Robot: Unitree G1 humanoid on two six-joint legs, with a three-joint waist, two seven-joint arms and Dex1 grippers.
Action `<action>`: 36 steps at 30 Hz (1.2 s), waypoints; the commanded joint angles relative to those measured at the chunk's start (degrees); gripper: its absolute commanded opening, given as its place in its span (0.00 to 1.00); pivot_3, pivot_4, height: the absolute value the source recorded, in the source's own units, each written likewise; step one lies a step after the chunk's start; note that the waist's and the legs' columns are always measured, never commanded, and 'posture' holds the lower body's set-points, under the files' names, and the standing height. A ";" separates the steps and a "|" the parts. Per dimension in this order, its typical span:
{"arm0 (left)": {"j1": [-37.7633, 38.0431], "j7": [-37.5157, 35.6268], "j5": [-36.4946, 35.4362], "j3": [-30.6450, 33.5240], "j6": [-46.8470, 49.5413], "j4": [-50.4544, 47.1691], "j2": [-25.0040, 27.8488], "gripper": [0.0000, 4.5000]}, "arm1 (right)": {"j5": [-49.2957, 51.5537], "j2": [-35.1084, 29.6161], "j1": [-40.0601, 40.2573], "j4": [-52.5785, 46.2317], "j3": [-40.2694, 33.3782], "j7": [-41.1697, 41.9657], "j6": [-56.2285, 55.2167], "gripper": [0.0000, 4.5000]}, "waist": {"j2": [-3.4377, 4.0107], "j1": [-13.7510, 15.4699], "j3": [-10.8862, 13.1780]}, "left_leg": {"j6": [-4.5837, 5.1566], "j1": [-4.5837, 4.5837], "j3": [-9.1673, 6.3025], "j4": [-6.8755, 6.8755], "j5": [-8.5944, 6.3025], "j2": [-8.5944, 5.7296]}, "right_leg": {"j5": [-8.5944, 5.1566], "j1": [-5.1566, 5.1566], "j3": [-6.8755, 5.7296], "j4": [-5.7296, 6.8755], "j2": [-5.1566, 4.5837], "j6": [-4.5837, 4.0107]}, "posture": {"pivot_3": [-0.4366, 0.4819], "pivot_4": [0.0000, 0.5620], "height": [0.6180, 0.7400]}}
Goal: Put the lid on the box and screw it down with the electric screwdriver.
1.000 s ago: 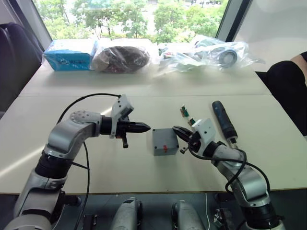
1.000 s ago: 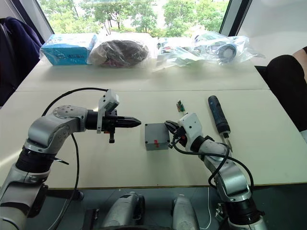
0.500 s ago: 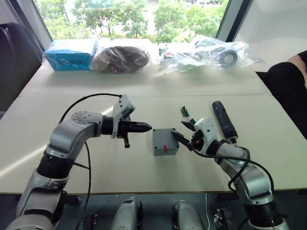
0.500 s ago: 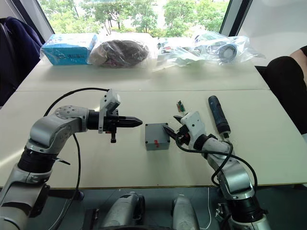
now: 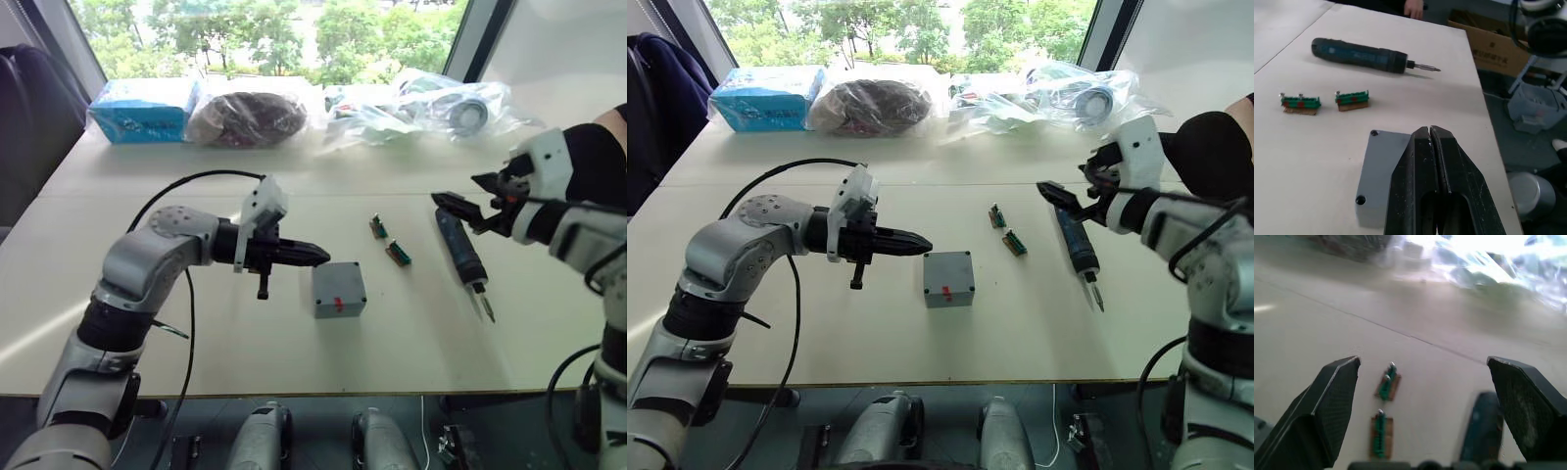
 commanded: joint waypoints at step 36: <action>7.16 9.32 1.05 2.03 -1.34 -6.81 -0.74 0.00 | -33.38 5.80 -28.65 68.31 39.41 37.21 -15.12 0.39 | 0.05 -1.36 0.08 | -0.01 0.04 -0.03 0.16 0.01 -0.04 | 0.23 0.16 -0.01 0.08 0.16 0.44 | 0.48 0.27 1.00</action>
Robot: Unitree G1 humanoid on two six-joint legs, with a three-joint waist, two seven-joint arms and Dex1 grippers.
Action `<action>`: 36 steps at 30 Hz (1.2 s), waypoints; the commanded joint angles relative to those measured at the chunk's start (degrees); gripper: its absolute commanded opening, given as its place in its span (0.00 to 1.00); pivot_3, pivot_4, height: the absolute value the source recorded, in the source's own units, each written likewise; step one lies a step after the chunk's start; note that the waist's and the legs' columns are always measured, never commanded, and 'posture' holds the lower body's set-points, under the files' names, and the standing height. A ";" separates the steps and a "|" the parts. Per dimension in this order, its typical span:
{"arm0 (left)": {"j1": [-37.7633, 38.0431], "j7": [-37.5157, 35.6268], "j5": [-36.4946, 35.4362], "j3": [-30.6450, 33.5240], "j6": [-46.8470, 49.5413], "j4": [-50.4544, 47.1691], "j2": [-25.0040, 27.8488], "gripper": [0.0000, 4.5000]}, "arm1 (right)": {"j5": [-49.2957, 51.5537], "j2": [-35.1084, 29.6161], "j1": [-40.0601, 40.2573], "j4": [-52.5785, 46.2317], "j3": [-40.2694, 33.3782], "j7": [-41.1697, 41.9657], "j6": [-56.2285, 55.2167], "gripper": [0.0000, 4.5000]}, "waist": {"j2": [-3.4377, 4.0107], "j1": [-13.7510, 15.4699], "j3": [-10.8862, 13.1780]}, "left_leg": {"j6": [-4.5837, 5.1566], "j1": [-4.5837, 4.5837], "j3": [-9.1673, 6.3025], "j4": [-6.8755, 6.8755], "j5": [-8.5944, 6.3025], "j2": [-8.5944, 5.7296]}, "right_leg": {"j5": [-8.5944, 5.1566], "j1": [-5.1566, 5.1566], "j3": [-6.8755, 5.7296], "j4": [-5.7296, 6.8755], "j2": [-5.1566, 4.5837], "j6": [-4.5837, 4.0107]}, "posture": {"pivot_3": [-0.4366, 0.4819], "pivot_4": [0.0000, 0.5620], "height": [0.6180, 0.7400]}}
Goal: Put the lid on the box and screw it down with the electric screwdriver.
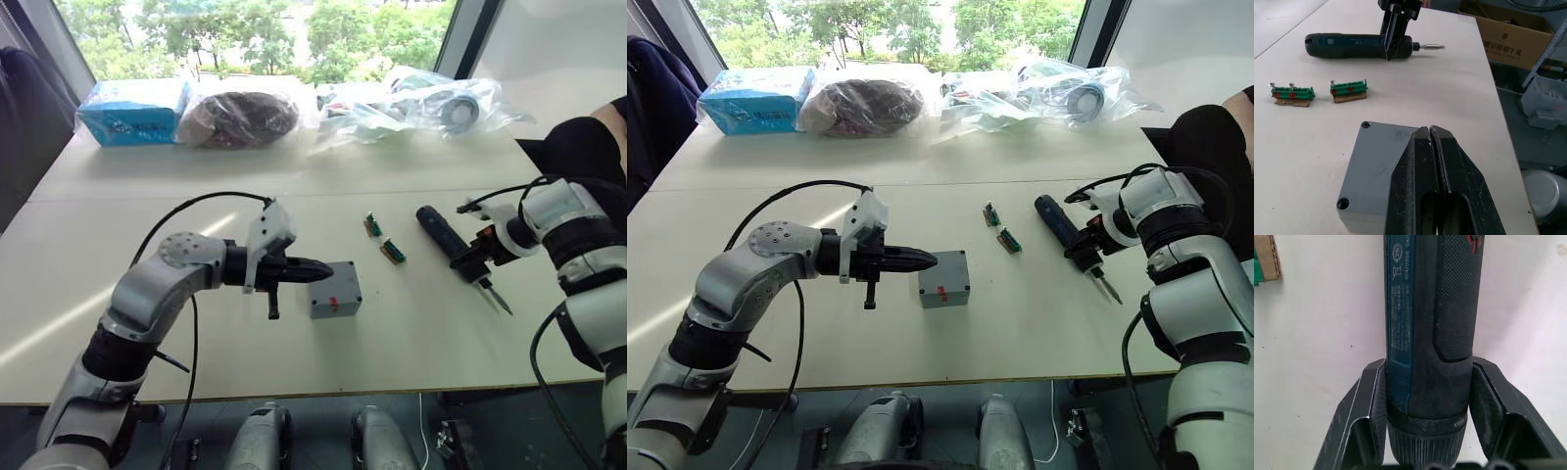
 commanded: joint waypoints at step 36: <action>-8.68 -7.39 13.51 -9.11 -9.48 16.55 -1.28 0.00 | 25.14 43.40 46.45 -89.00 -38.02 -44.25 -24.55 0.39 | 0.39 -0.03 0.29 | -0.10 -0.23 -0.03 -0.03 0.08 -0.02 | -0.04 -0.37 0.07 0.30 0.10 0.00 | 0.48 0.27 1.00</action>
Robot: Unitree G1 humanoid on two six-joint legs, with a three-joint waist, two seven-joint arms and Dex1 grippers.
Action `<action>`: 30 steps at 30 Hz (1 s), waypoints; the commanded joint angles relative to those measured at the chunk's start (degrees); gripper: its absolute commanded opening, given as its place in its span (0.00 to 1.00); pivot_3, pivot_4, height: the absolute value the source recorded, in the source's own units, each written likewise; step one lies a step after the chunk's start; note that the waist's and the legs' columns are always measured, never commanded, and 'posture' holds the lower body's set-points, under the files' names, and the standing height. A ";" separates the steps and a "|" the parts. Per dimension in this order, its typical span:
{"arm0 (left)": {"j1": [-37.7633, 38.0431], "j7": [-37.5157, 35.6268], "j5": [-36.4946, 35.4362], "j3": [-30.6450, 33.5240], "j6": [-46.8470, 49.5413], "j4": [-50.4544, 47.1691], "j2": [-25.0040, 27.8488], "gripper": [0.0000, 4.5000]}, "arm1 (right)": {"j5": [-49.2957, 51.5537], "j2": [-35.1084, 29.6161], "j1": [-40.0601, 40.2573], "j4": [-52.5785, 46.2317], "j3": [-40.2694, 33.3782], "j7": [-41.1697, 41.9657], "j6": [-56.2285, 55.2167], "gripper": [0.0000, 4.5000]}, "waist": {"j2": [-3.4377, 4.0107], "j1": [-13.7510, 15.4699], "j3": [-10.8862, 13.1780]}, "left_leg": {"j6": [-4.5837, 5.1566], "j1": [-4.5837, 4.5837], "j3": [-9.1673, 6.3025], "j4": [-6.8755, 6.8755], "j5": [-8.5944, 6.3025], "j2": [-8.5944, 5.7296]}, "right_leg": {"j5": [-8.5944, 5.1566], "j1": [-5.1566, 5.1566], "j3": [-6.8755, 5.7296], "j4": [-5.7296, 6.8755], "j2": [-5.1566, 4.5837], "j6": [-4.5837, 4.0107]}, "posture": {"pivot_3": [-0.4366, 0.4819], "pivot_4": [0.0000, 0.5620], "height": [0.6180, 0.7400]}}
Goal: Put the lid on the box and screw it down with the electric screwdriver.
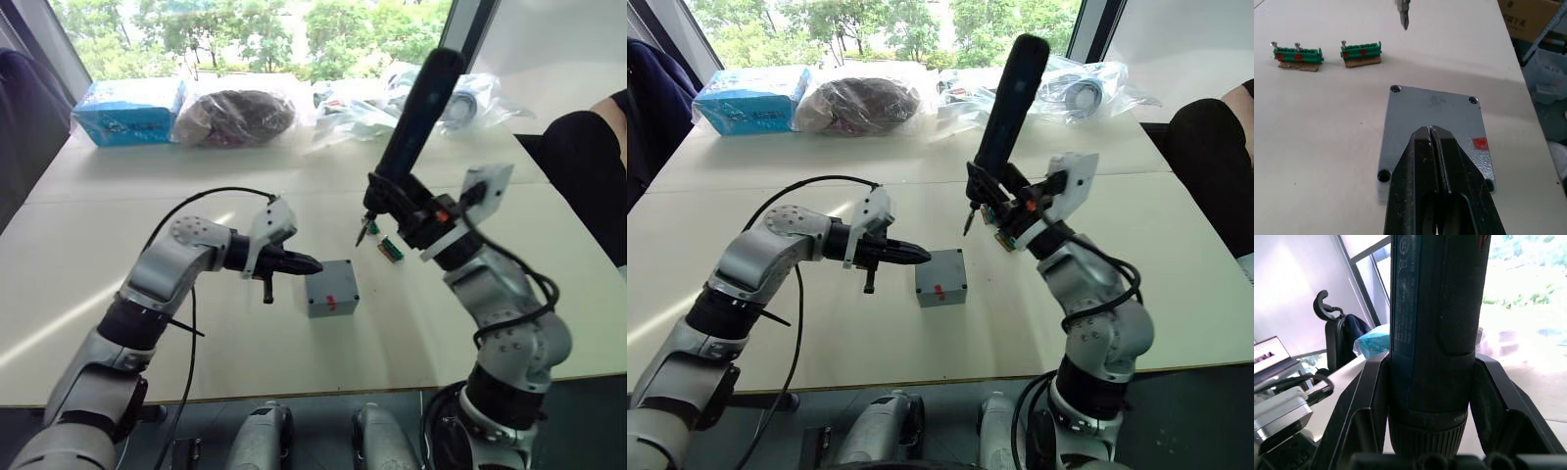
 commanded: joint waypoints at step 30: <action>0.36 0.00 7.49 -3.43 -5.15 3.02 -1.88 0.00 | -10.79 -4.14 8.99 9.07 12.61 -4.52 -28.32 0.39 | -0.06 0.21 -0.05 | 0.00 0.30 -0.06 0.03 0.00 0.04 | 0.00 0.32 -0.01 -0.01 -0.02 0.00 | 0.48 0.27 1.00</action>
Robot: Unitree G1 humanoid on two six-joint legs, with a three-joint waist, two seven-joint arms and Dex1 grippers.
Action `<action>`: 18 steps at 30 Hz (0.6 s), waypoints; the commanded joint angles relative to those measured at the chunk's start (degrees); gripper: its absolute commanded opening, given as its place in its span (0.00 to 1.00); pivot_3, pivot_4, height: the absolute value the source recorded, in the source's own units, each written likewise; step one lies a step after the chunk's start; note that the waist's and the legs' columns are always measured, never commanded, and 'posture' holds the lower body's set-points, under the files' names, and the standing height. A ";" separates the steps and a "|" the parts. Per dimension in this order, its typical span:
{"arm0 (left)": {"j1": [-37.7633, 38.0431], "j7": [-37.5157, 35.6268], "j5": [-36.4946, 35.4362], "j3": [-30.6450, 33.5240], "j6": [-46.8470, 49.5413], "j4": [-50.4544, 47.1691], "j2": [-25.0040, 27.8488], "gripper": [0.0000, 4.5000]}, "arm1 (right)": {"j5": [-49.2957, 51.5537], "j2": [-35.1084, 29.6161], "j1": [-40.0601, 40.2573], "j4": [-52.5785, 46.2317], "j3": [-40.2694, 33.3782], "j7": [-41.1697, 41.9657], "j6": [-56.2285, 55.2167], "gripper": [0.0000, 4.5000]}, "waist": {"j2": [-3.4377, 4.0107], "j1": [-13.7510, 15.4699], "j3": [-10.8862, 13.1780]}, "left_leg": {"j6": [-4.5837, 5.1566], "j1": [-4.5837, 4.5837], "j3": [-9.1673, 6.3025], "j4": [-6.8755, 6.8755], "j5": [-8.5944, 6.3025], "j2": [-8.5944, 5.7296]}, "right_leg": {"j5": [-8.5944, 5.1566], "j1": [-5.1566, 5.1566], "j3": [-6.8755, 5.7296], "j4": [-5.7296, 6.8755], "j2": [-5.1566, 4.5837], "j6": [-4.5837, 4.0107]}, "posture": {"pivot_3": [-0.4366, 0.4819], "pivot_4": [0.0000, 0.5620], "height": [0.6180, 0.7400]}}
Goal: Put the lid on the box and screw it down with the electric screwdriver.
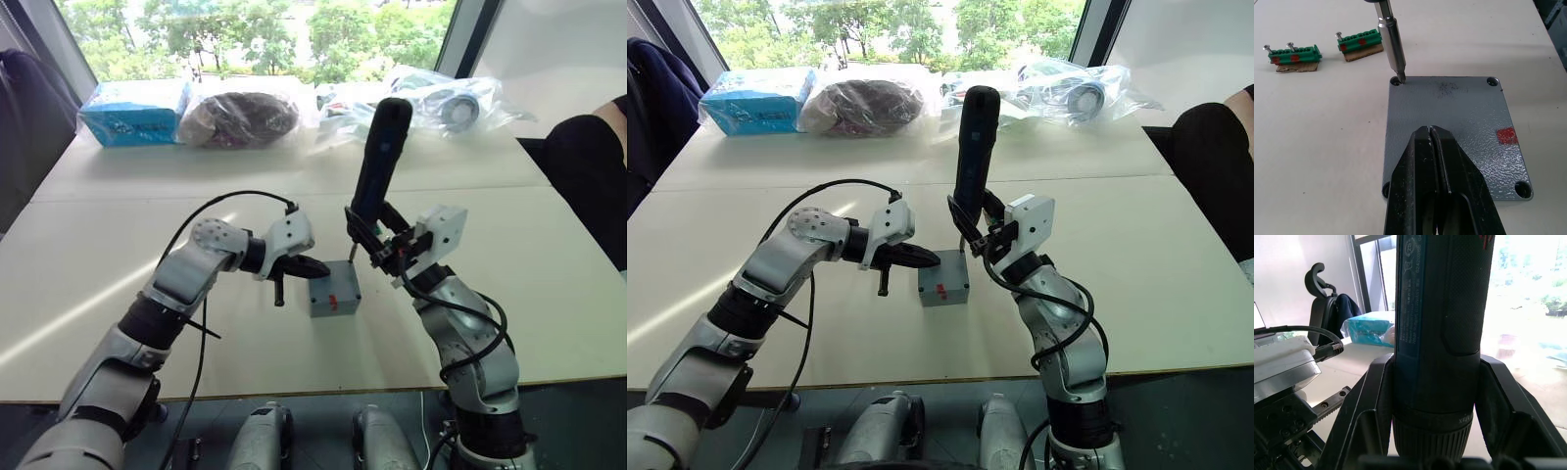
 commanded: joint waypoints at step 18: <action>1.70 -0.73 2.17 -1.49 -0.80 0.99 0.39 0.00 | -3.04 -4.25 5.80 3.51 5.48 -1.07 3.83 0.39 | -0.44 -0.03 -0.49 | 0.01 0.30 -0.02 -0.03 -0.01 0.04 | -0.02 0.29 -0.02 -0.04 0.01 -0.02 | 0.48 0.27 1.00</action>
